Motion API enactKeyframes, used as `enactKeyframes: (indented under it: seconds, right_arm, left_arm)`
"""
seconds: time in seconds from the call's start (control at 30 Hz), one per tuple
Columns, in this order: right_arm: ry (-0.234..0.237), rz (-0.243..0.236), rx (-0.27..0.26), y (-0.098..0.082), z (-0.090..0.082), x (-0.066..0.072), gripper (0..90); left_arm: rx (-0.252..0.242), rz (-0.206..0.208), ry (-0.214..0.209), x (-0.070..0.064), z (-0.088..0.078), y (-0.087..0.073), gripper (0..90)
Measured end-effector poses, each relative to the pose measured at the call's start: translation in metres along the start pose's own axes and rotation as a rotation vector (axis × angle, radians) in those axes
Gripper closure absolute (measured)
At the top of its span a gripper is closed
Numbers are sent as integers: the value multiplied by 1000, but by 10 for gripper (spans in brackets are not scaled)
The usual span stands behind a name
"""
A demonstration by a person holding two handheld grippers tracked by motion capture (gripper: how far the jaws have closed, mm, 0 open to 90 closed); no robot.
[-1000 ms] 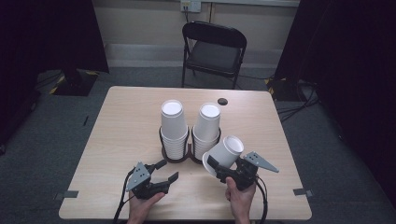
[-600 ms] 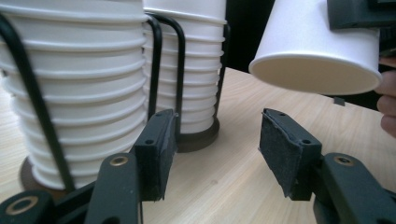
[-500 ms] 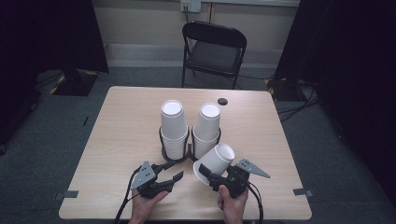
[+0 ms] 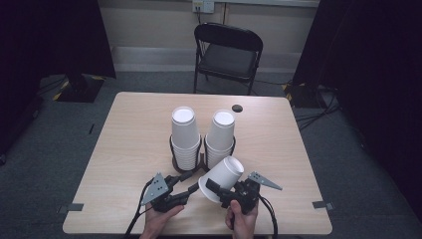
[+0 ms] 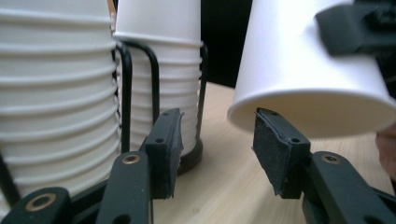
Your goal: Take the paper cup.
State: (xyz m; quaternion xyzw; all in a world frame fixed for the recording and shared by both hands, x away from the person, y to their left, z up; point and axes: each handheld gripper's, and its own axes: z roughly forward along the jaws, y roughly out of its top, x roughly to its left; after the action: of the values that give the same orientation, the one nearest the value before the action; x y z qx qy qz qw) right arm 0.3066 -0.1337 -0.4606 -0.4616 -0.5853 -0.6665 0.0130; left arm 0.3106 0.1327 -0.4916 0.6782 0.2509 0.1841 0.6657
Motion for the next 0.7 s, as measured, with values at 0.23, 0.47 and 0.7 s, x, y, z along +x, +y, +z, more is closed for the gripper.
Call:
enactKeyframes:
  seconds: [0.23,0.47,0.7]
  right_arm:
    - [8,58,13,-3,4,3,142]
    - [-2,92,54,-5,9,5,141]
    - [17,97,92,-6,16,10,141]
  left_arm:
    - [-35,50,13,-8,8,0,566]
    - [-63,46,12,-8,16,-4,578]
    - [-77,44,24,-9,22,-7,610]
